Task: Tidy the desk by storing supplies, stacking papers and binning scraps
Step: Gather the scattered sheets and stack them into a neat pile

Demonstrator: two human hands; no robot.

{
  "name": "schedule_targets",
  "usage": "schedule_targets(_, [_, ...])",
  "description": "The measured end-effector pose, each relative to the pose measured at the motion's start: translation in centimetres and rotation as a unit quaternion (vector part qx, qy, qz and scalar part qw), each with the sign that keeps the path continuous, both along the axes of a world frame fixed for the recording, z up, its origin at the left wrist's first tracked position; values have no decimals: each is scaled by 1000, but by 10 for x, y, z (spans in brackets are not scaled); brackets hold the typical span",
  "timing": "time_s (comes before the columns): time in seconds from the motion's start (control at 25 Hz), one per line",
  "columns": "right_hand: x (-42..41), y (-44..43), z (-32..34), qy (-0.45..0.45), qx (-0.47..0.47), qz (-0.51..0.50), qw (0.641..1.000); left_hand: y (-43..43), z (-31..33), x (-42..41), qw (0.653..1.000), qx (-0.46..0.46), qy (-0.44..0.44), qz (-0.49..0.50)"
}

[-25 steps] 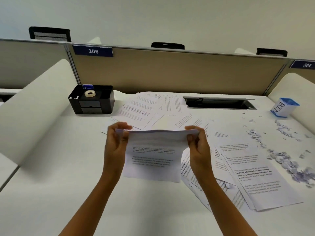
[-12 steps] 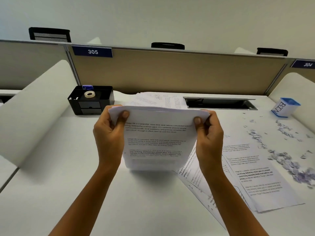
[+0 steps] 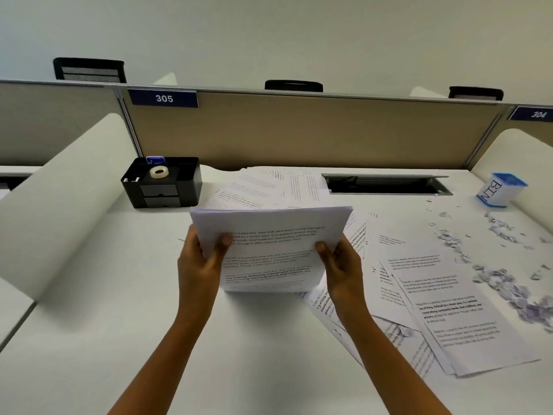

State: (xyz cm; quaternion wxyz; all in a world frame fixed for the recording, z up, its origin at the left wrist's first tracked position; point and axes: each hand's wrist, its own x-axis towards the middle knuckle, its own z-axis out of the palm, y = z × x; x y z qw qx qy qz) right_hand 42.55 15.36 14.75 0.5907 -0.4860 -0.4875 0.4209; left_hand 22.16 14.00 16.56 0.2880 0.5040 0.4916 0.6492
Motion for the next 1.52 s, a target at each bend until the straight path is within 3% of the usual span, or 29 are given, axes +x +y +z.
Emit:
schedule_targets(0.2, [0,-1,6,22,22,-19,999,-2,-2,0,999,-14,-31,-2])
schedule_targets(0.52, [4,-10,-21,-16,-51,-8,999,-15,-34,-2,998,-54,-19,-19])
schedule_targets(0.84, [6,-14,-25,-12,-7,-3,1000,-22,-34,3,999,-2,-40,16])
schedule_targets(1.24, [6,-20,-44,-24,-35,6,999,-29,-56,3,997,-67,-29,8])
schedule_targets(1.32, [6,-19,-51,-41,-46,8,998,-32,-68,1,996,-89,-10,10])
schedule_targets(1.52, [3,2,-54,-83,-42,14,996,-25,-81,-11,985,-95,129,62])
